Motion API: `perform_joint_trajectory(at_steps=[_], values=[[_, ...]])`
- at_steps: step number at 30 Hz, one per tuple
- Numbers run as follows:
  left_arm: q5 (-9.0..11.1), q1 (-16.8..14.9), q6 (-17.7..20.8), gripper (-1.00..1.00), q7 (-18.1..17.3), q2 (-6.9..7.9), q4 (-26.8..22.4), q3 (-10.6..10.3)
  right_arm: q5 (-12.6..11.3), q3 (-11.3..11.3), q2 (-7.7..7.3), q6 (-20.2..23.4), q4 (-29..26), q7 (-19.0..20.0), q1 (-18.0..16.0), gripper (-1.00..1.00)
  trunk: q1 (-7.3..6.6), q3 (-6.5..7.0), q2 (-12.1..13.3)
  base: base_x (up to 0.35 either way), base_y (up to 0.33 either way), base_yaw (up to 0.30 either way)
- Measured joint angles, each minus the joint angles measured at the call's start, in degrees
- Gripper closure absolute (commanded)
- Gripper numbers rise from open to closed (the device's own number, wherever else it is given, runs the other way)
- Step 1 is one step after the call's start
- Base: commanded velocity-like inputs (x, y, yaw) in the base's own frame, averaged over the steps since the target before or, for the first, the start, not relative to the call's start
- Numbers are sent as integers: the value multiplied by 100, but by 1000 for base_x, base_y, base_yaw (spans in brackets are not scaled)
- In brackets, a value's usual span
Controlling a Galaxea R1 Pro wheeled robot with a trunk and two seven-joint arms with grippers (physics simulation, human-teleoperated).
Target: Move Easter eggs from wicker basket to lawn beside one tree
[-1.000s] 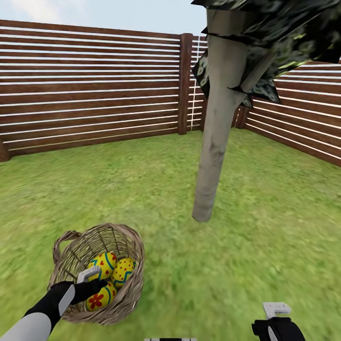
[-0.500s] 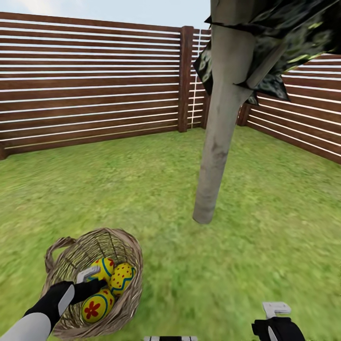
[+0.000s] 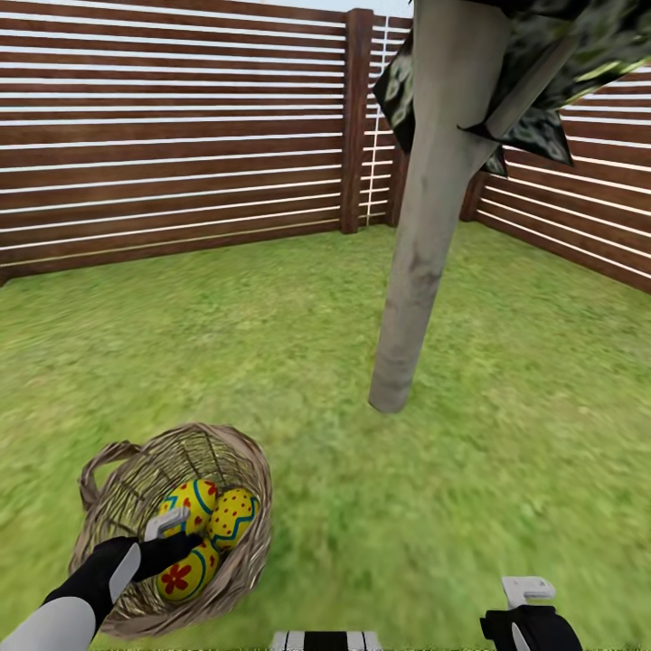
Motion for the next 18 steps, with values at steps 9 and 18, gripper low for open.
perform_joint_trajectory(at_steps=[9, 18], values=[[0, 0, -13, 100, 0, -33, 0, 1, 7, 6, 0, -1, 1, 0, 1, -100, 18, -156, -10, 0, 0, 0], [37, -7, -15, 100, -2, -61, -11, 5, 5, -3, -9, -18, 0, 0, 1, -100, 17, -155, -10, 0, 0, 0]])
